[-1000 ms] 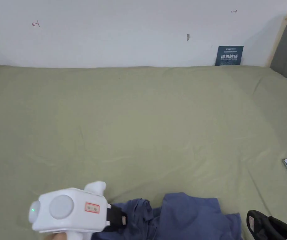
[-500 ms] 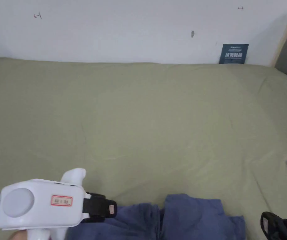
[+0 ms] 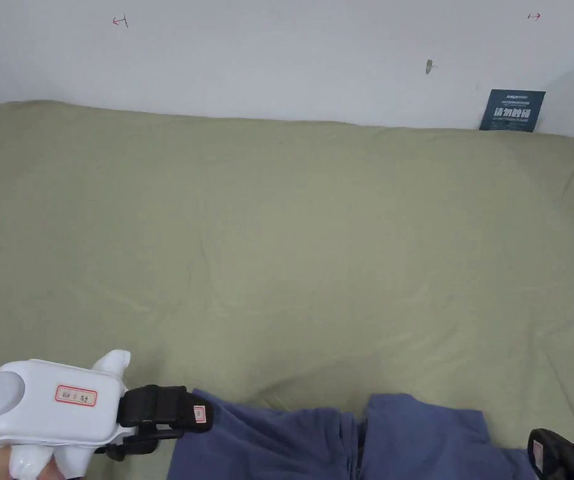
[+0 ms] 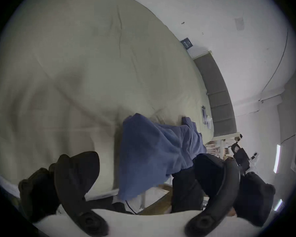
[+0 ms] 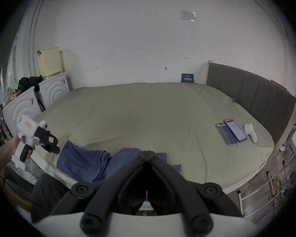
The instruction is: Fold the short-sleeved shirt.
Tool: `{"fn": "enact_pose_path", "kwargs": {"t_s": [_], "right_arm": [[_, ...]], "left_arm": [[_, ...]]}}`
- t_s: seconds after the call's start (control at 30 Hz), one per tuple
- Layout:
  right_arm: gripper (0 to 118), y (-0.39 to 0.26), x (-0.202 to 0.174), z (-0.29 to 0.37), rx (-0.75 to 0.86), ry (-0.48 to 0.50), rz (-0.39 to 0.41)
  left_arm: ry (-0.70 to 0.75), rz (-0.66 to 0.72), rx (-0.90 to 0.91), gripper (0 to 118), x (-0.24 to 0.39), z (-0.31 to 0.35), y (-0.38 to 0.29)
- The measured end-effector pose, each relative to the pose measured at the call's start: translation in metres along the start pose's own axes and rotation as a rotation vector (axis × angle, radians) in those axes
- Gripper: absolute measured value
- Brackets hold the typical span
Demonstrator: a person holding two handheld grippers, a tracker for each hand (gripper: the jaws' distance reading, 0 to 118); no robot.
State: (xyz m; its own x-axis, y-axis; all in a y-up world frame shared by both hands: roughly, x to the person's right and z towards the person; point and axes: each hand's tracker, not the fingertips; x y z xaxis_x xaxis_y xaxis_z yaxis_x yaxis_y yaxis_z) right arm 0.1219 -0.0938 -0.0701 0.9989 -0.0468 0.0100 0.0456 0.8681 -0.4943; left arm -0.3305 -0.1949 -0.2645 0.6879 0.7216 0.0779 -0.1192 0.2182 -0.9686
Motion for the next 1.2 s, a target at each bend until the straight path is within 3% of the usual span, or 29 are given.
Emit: {"fn": "enact_pose_path", "kwargs": {"t_s": [0.13, 0.2, 0.23, 0.27, 0.3, 0.4, 0.53, 0.73, 1.03, 1.2], "right_arm": [[0, -0.002, 0.001, -0.003, -0.015, -0.007, 0.009], [0, -0.002, 0.002, -0.004, -0.023, -0.009, 0.009], [0, -0.003, 0.003, -0.005, -0.026, -0.01, 0.007], [0, -0.003, 0.003, -0.005, -0.028, -0.013, 0.005], [0, -0.003, 0.004, -0.005, -0.031, -0.011, 0.002], [0, -0.003, 0.004, -0.005, -0.031, -0.004, 0.001], [0, -0.002, 0.003, -0.005, -0.026, 0.006, 0.009], [0, 0.002, 0.001, -0.003, -0.007, 0.025, 0.026], [0, 0.006, -0.004, -0.002, 0.023, 0.066, 0.039], [0, 0.004, -0.007, 0.003, 0.035, 0.083, 0.032]], "left_arm": [[-0.115, 0.03, -0.053, 114, -0.005, -0.03, 0.004], [-0.221, 0.014, -0.077, 100, -0.001, -0.042, 0.004], [-0.185, 0.003, -0.088, 86, 0.001, -0.048, 0.004], [-0.127, -0.019, -0.092, 43, 0.002, -0.053, 0.003], [-0.049, -0.015, -0.079, 15, 0.002, -0.057, 0.003], [-0.105, 0.015, -0.066, 15, -0.016, -0.055, 0.009], [-0.076, -0.013, -0.007, 15, -0.003, -0.035, 0.003], [-0.052, 0.063, 0.086, 15, -0.001, 0.016, -0.003], [0.206, 0.125, 0.247, 15, -0.002, 0.117, -0.024], [0.35, -0.036, 0.244, 14, 0.055, 0.11, -0.029]]}}
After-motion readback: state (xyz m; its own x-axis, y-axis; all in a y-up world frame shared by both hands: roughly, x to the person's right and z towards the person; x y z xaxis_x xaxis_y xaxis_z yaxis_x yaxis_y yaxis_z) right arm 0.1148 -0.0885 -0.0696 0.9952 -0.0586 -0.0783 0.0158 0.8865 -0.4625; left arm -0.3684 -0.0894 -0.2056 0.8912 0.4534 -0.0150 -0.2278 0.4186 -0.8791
